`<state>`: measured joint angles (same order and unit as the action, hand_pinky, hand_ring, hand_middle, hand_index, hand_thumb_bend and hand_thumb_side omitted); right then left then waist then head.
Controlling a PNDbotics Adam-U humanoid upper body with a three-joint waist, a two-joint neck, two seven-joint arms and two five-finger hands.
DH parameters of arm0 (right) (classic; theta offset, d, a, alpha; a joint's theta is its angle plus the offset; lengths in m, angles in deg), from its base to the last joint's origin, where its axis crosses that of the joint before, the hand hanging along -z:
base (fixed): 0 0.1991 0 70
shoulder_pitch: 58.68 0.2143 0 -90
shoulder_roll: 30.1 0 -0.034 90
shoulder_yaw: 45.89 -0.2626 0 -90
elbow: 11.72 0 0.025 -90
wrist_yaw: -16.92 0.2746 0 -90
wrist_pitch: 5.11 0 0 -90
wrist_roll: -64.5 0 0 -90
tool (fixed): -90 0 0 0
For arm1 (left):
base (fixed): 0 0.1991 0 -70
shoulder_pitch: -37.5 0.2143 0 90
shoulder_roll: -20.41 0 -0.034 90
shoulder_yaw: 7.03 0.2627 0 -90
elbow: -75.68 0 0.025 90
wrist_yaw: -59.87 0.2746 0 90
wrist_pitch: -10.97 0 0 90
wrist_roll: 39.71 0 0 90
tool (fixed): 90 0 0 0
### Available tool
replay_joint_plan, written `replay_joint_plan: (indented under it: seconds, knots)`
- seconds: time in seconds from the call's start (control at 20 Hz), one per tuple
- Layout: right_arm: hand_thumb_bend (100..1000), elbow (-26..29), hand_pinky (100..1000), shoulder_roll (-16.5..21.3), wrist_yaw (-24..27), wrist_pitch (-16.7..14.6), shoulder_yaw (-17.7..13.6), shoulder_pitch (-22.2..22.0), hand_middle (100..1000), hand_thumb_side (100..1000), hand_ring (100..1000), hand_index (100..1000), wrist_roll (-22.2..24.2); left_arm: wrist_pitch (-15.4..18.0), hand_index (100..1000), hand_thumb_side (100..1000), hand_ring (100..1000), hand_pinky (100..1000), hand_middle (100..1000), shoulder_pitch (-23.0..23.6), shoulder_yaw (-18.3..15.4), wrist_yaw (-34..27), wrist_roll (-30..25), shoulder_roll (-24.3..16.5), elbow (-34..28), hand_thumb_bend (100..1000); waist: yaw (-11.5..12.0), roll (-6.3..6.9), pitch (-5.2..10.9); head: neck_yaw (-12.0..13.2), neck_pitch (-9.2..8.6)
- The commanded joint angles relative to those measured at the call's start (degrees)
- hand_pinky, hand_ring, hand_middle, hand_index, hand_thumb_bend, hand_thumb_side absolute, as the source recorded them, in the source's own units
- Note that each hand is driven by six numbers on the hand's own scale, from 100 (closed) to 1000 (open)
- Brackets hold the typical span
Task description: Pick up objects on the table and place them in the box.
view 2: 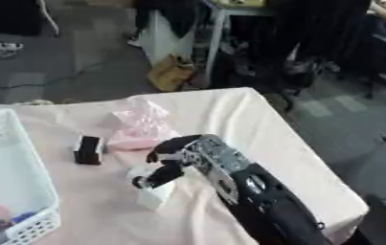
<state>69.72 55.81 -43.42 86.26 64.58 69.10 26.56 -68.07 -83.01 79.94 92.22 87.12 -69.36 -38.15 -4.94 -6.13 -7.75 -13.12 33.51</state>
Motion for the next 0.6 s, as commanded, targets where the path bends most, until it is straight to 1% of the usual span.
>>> replay_joint_plan:
  seconds: [0.05,0.3,0.4,0.6]
  knots:
    - [442,1.07,934,0.98,-2.09,0.14,-0.66,1.28,904,1000,1000,977,-0.1,0.0,866,828,948,862,828,-0.81,-0.4,0.32,0.05,-1.16,-0.77,100,0.03,0.0,1.01,0.0,-1.09]
    - [459,-1.01,938,0.51,-4.8,-0.66,-0.35,1.58,905,1000,1000,977,-0.1,0.0,867,828,948,861,828,-1.05,-0.44,0.33,0.12,-0.81,-0.77,100,0.39,0.39,0.75,-0.4,-1.46]
    - [450,-1.64,939,0.31,-5.88,-1.12,-0.35,1.71,905,1000,1000,977,-0.1,0.01,867,827,948,861,828,-1.1,-0.48,0.33,0.17,-0.71,-0.77,100,0.47,0.49,0.7,-0.54,-1.54]
    - [456,-2.88,937,-0.04,-5.84,-1.66,-0.57,2.01,908,1000,1000,977,-0.1,0.0,866,825,947,862,827,-1.19,-0.49,0.28,0.21,-0.51,-0.77,100,0.68,0.75,0.54,-0.89,-1.68]
